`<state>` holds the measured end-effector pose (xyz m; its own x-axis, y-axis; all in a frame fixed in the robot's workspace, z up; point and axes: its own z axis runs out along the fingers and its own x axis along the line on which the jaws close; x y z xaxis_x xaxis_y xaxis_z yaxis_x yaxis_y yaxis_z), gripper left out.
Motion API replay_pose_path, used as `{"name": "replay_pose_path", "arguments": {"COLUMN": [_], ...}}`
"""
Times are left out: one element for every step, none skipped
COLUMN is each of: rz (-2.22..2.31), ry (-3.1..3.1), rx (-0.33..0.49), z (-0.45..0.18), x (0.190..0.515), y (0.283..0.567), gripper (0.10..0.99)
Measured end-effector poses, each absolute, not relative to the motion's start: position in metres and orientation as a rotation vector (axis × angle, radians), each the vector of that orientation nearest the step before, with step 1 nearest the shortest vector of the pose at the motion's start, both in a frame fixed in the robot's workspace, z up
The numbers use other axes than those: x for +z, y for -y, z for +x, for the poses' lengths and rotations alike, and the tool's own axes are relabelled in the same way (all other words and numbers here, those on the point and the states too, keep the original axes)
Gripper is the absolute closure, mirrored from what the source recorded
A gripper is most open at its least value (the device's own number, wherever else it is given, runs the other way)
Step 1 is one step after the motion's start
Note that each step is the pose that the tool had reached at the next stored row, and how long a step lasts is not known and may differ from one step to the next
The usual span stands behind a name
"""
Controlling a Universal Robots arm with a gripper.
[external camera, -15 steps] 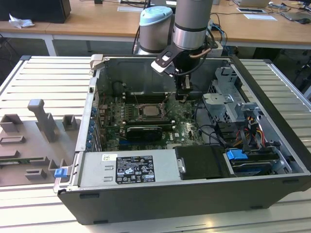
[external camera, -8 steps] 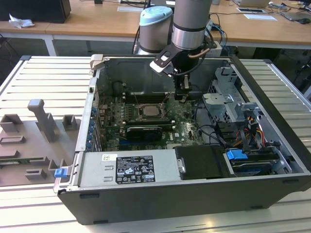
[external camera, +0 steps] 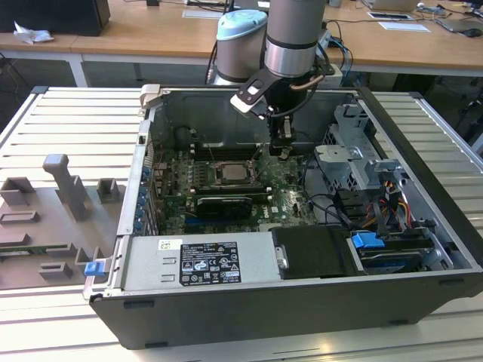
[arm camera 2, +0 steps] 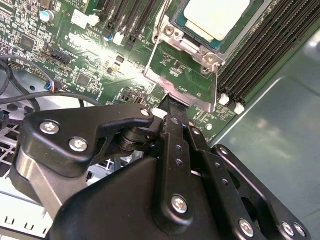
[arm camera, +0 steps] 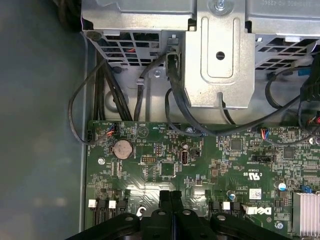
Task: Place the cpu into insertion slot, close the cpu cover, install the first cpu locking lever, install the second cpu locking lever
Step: 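Close the cpu cover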
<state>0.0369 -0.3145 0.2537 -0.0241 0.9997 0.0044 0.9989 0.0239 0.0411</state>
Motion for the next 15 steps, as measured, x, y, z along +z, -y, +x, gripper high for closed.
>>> {"name": "replay_pose_path", "arguments": {"rz": [2.176, 2.176, 2.176, 2.176, 2.176, 2.176, 2.176, 2.176, 2.176, 2.176, 2.176, 2.176, 2.176, 2.176, 2.176], "ry": [-2.230, -2.230, -2.230, -2.230, -2.230, -2.230, -2.230, -2.230, -2.230, -2.229, -2.229, -2.230, -2.230, -2.230, -2.229], "rx": [0.051, 0.051, 0.051, 0.051, 0.051, 0.051, 0.051, 0.051, 0.051, 0.051, 0.051, 0.051, 0.051, 0.051, 0.051], "z": [0.0365, 0.0361, 0.0358, 0.0354, 0.0348, 0.0345, 0.0343, 0.0339, 0.0336, 0.0330, 0.0325, 0.0318, 0.0309, 0.0297, 0.0287], "x": [0.2536, 0.2536, 0.2537, 0.2537, 0.2536, 0.2537, 0.2536, 0.2537, 0.2536, 0.2537, 0.2537, 0.2537, 0.2537, 0.2536, 0.2537], "y": [0.3145, 0.3145, 0.3145, 0.3145, 0.3145, 0.3145, 0.3145, 0.3145, 0.3145, 0.3145, 0.3145, 0.3145, 0.3145, 0.3145, 0.3145], "gripper": [0.980, 0.980, 0.980, 0.980, 0.980, 0.980, 0.980, 0.980, 0.980, 0.980, 0.980, 0.980, 0.980, 0.980, 0.980]}}
